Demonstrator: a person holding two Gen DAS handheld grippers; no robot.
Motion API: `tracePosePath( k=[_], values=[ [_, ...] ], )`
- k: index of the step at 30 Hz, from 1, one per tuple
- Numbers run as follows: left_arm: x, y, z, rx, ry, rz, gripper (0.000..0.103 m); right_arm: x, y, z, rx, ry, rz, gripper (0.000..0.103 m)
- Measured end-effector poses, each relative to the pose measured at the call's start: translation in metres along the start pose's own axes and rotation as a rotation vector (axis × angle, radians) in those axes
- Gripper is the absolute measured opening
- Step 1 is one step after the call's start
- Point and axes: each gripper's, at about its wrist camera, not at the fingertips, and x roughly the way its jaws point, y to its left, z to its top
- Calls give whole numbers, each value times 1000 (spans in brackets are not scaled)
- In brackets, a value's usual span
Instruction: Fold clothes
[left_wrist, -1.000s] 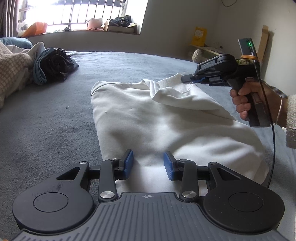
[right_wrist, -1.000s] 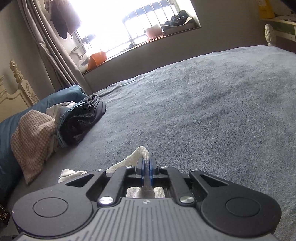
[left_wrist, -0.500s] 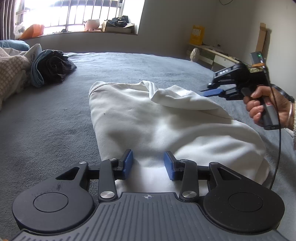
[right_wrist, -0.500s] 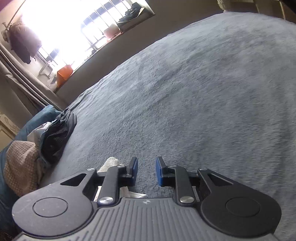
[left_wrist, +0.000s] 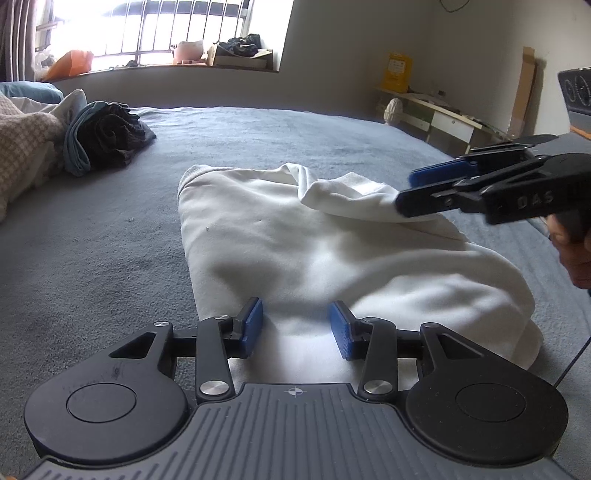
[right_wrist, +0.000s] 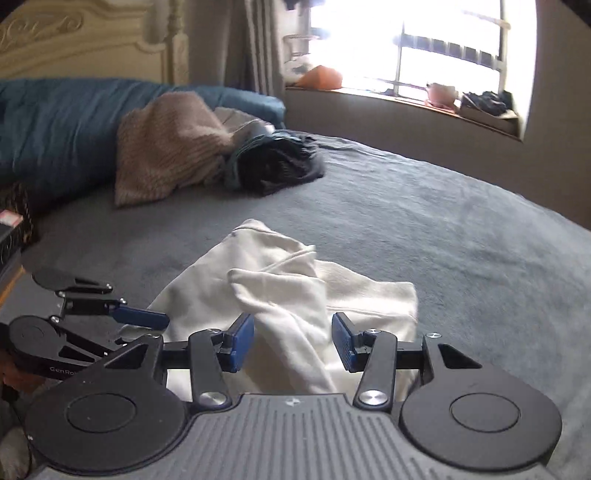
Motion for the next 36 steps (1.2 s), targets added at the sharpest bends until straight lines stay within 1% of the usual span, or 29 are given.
tracePosePath(
  k=[3,5,6,7,9,12,14,16,19,20,22,24,25,26,27,29,30,31,34,36],
  values=[
    [0,1,-1,0,-4,-4,41,28,28,1,-172,50,-40,49],
    [0,2,-1,1,-7,-9,41,43,37,-5,-266,90,-96,34],
    [-1,2,-2,1,-8,-13,41,45,34,-4,-249,84,-108,9],
    [-1,3,-2,1,-9,-16,41,46,28,-1,-213,72,-117,8],
    [-1,5,-3,0,-11,-23,41,38,-5,8,-1,1,-112,7],
    [-1,6,-2,-2,-13,-36,41,29,-73,3,380,-80,-93,7],
    [-1,7,-2,-5,-9,-43,41,33,-107,-15,556,-80,-67,6],
    [-1,7,-2,-3,-8,-47,41,43,-127,-38,684,-52,-47,4],
    [-1,8,-1,-3,-5,-47,41,46,-148,-64,870,-87,-11,4],
    [-1,8,-1,-3,-4,-47,41,46,-153,-69,920,-103,-14,4],
    [0,8,0,-3,-4,-47,41,44,-164,-75,987,-102,-85,5],
    [-1,8,1,-8,-1,-46,41,39,-179,-82,1068,-118,-106,5],
    [-1,9,1,-12,1,-45,41,37,-183,-81,1088,-134,-94,7],
    [-2,9,2,-17,2,-45,41,35,-185,-78,1093,-143,-82,7],
    [-2,9,2,-21,2,-45,41,36,-181,-69,1042,-128,-69,7],
    [-4,8,1,-24,0,-43,41,38,-174,-50,938,-95,-47,19],
    [-4,8,0,-23,0,-41,41,43,-168,-40,884,-60,-42,40],
    [-4,7,0,-21,-1,-39,41,49,-161,-30,827,-33,-43,53],
    [-5,6,-1,-18,-3,-36,41,62,-143,-9,660,9,-83,51],
    [-6,6,-2,-18,-5,-36,41,71,-133,1,569,32,-97,48]
  ],
)
